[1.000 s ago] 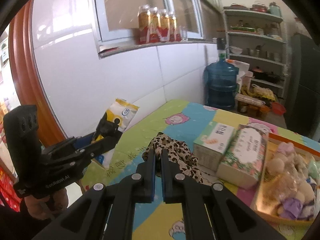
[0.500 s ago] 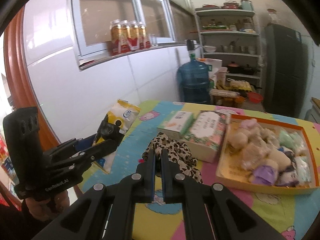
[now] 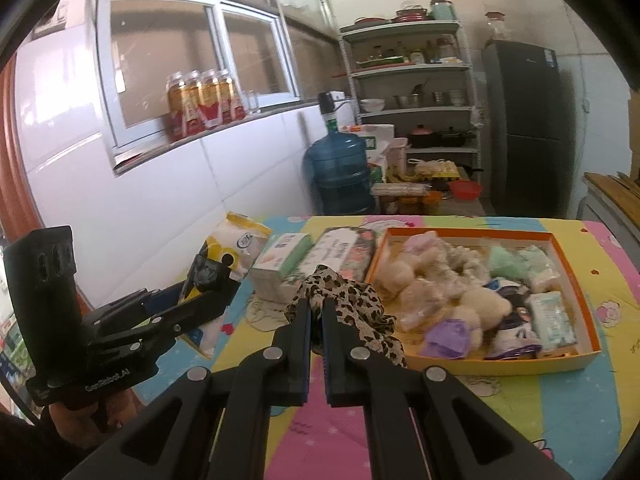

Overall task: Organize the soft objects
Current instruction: 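Carry the snack bag with the left tool while the right tool carries the scrunchie to the box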

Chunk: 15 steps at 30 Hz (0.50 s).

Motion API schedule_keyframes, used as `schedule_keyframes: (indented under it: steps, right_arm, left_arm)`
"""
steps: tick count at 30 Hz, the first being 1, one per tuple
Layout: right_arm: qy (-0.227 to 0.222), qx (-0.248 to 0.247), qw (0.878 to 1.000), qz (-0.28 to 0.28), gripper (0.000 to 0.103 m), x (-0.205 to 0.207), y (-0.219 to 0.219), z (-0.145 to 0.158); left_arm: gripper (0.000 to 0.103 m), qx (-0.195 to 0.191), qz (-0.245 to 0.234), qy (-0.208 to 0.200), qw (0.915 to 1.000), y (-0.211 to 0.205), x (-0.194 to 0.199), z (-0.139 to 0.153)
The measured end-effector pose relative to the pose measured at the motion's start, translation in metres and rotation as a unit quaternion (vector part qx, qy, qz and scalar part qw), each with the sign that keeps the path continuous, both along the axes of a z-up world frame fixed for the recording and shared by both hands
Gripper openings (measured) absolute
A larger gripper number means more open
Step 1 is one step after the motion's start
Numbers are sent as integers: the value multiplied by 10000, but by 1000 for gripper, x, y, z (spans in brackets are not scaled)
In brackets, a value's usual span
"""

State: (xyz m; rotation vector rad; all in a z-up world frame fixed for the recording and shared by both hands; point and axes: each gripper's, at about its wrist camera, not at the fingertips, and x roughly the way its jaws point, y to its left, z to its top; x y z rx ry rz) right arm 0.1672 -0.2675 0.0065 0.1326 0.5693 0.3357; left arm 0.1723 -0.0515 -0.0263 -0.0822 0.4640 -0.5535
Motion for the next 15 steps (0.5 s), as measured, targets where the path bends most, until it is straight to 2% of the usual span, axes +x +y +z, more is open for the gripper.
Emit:
schedule_keyframes:
  steps: [15]
  right_arm:
    - [-191, 41, 9975, -686, 5, 19, -77, -4]
  left_arm:
    - [39, 128, -380, 87, 9992, -73, 40, 3]
